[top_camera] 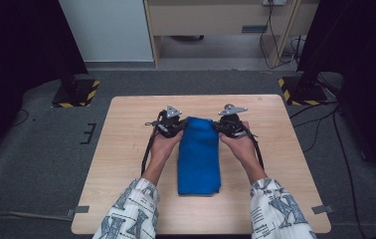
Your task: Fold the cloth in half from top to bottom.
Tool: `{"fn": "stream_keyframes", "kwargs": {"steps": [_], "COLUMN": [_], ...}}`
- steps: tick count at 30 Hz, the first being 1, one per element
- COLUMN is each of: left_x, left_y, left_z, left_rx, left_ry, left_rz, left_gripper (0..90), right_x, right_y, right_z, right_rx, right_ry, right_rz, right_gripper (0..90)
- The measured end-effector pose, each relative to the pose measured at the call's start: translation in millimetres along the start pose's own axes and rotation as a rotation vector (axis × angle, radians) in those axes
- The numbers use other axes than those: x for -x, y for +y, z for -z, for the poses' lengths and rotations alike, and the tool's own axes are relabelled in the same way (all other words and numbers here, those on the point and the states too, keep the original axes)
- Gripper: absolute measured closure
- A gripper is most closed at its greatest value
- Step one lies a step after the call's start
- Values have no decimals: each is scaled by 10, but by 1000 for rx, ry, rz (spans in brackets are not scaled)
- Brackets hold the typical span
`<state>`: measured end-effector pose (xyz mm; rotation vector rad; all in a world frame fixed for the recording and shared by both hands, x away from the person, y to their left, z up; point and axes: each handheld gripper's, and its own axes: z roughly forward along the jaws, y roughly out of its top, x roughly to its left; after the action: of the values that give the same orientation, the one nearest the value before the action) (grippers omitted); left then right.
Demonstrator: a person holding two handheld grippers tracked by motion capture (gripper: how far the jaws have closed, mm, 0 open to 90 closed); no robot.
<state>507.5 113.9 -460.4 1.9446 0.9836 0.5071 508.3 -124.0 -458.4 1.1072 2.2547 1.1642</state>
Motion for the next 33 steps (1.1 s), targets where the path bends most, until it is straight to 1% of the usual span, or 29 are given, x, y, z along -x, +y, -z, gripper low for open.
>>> {"fn": "stream_keyframes", "kwargs": {"steps": [5, 8, 11, 12, 17, 18, 19, 22, 27, 33], "left_x": [30, 54, 73, 85, 145, 145, 153, 172, 203, 249], "left_y": [-27, -52, -98, -116, -210, -210, -242, -275, -334, -401], "left_z": [40, 75, 112, 124, 209, 209, 250, 302, 390, 421], "left_rx": [3, -1, 1, -1, -4, -4, -5, 4, 7, 4], "left_ry": [-9, -13, -19, -21, -20, -20, -18, -17, -20, -36], "left_rz": [-20, -38, -41, -43, -54, -54, -48, -35, -25, -3], "left_gripper": [860, 860, 859, 860, 860, 859, 860, 859, 859, 857], "right_x": [-51, -94, -156, -170, -224, -233, -255, -303, -366, -396], "right_y": [-67, -108, -157, -171, -217, -219, -219, -218, -236, -329], "right_z": [45, 84, 116, 132, 203, 211, 226, 269, 330, 341], "right_rx": [3, 6, 4, 3, 15, 18, 19, 28, 33, 17], "right_ry": [5, 10, 14, 17, 28, 31, 34, 43, 58, 69], "right_rz": [4, 7, 12, 21, 18, 18, 21, 34, 52, 62], "right_gripper": [867, 867, 867, 867, 867, 867, 867, 866, 866, 864]}}
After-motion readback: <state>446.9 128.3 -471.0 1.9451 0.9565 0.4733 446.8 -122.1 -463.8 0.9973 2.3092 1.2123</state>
